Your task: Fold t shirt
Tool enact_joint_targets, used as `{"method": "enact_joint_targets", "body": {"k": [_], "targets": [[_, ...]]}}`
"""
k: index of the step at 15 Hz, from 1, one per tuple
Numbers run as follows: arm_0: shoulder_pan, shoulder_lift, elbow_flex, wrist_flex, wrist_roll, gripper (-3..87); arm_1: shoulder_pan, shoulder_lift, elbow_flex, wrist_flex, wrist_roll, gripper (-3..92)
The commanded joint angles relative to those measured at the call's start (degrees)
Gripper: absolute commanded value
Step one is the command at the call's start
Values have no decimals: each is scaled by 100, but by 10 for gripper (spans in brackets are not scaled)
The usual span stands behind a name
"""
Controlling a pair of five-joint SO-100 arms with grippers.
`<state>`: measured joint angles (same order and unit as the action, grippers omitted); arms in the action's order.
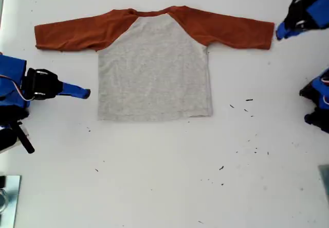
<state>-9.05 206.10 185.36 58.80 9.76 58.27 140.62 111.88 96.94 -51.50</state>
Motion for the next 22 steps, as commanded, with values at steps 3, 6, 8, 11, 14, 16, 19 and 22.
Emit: {"method": "enact_joint_targets", "body": {"k": [3, 6, 8, 11, 14, 16, 19, 22], "targets": [[79, 44, 53, 9, 35, -3, 967, -1072, -976, -448, -1072, 403], [88, 44, 53, 9, 35, -3, 1538, -1318, 563, -2320, -1696, 370], [88, 44, 53, 9, 35, -3, 1547, -1854, 1573, -3867, -1978, 352], [35, 44, 53, 9, 35, -3, 1600, -3076, 1714, -4966, -2320, 298], [44, 44, 53, 9, 0, -3, 1591, -3349, 1582, -5045, -2522, 32], [44, 44, 53, 9, -9, -3, 1670, -2628, 984, -4087, -2672, 33], [35, 44, 53, 9, -44, -3, 844, -1477, -141, -2760, -2215, 33], [44, 44, 53, 9, -53, -3, -1512, -1380, -1204, -2584, -756, 33]]}}
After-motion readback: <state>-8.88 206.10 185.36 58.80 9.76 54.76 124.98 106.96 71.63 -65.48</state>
